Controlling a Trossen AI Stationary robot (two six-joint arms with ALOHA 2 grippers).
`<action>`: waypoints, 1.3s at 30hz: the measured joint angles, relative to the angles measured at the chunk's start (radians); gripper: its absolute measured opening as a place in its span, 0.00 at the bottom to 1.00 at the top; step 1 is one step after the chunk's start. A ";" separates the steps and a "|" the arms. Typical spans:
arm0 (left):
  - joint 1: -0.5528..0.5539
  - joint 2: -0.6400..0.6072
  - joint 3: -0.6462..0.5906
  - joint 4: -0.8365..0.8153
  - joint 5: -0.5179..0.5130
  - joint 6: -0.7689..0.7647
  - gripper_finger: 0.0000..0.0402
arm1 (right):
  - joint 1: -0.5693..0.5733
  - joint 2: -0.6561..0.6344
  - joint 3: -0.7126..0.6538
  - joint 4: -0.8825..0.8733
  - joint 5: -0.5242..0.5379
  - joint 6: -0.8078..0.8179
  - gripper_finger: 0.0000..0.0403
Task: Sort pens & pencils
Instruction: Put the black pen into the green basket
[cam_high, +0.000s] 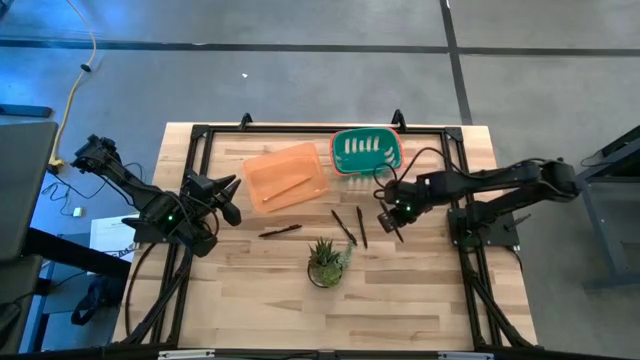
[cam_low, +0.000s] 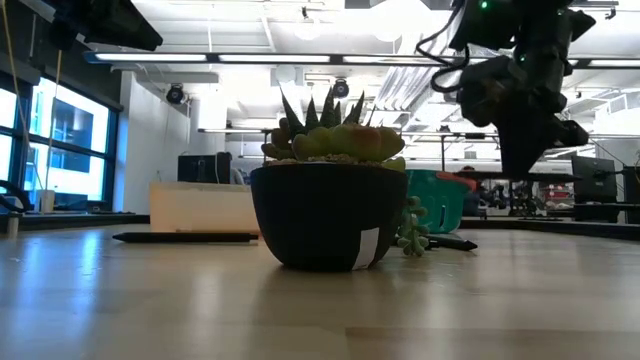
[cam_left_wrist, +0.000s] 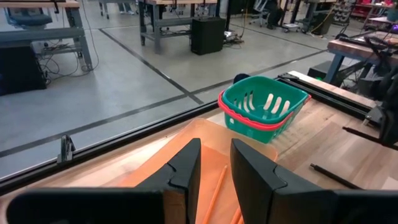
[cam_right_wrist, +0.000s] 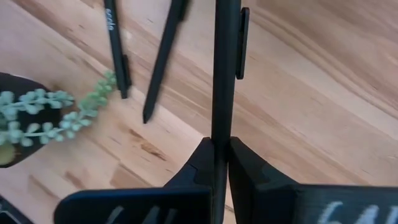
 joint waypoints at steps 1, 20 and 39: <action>0.000 0.000 0.000 0.000 0.000 0.000 0.19 | 0.000 -0.007 0.000 0.000 0.000 0.000 0.00; 0.000 0.000 0.000 0.021 0.000 -0.001 0.19 | 0.000 -0.062 0.001 0.120 -0.007 -0.064 0.00; 0.000 0.000 0.000 0.034 0.001 -0.001 0.19 | -0.143 -0.121 0.001 0.258 0.012 -0.194 0.00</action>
